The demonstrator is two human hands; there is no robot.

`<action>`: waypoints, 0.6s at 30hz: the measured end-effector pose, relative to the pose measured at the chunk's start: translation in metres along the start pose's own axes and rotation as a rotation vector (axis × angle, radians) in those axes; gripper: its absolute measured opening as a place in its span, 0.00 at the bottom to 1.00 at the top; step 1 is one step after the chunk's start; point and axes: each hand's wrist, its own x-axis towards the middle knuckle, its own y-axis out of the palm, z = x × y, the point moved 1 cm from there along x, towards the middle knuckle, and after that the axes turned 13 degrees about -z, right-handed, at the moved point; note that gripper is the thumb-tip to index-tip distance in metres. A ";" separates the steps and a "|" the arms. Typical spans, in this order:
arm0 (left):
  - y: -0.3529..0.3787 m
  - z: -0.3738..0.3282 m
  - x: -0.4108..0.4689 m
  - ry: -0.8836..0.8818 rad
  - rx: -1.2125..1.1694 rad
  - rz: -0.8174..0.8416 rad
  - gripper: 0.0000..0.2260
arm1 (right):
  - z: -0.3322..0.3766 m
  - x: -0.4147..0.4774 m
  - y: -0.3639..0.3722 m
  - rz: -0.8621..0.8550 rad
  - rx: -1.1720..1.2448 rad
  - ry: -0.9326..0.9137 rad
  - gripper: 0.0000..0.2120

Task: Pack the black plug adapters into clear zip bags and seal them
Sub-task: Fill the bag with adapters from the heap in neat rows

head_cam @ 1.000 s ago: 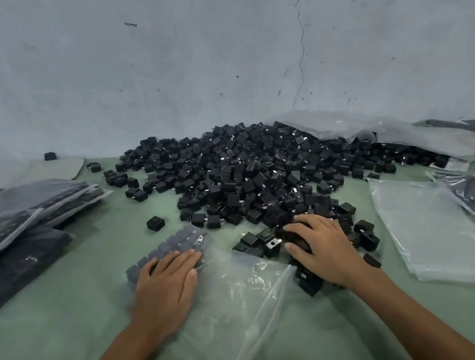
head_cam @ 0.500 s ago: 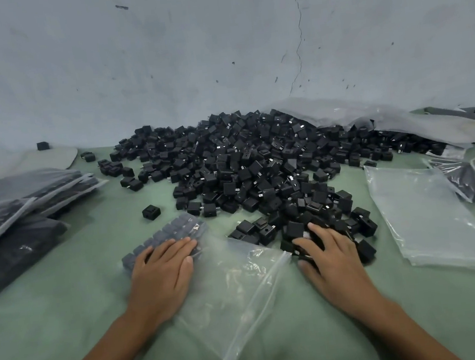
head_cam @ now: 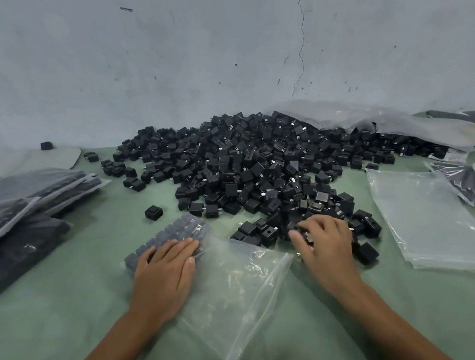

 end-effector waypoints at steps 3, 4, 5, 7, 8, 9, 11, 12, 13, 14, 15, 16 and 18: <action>0.001 0.002 0.001 -0.001 -0.003 -0.004 0.24 | 0.011 0.010 -0.023 0.128 0.497 0.437 0.05; 0.002 0.003 0.001 -0.001 -0.003 -0.002 0.24 | 0.015 0.009 -0.032 0.135 0.621 0.534 0.05; 0.002 0.004 0.001 0.000 -0.001 0.002 0.24 | 0.017 0.006 -0.041 0.130 0.698 0.592 0.06; 0.004 0.005 0.000 -0.001 0.002 0.005 0.24 | 0.018 -0.009 -0.058 0.146 0.784 0.629 0.09; 0.004 0.005 0.000 -0.001 0.003 0.005 0.24 | 0.018 -0.020 -0.065 0.181 0.816 0.635 0.10; 0.005 0.005 0.001 -0.001 0.004 0.000 0.24 | 0.018 -0.032 -0.071 0.245 0.842 0.649 0.11; 0.005 0.004 0.001 -0.005 0.006 -0.014 0.23 | 0.026 -0.054 -0.077 0.406 0.867 0.689 0.11; 0.005 0.003 0.001 -0.010 0.007 -0.013 0.23 | 0.033 -0.061 -0.075 0.469 0.864 0.706 0.11; 0.004 0.003 0.001 -0.018 0.006 -0.004 0.24 | 0.040 -0.066 -0.071 0.515 0.851 0.713 0.11; 0.004 0.003 0.001 -0.026 0.005 0.011 0.25 | 0.048 -0.069 -0.064 0.556 0.838 0.709 0.10; 0.004 0.004 0.002 -0.031 0.005 0.031 0.26 | 0.058 -0.070 -0.057 0.598 0.836 0.704 0.09; 0.004 0.004 0.002 -0.036 0.006 0.053 0.26 | 0.068 -0.070 -0.048 0.632 0.858 0.712 0.08; 0.005 0.005 0.002 -0.054 0.001 0.084 0.26 | 0.085 -0.066 -0.028 0.657 0.965 0.798 0.08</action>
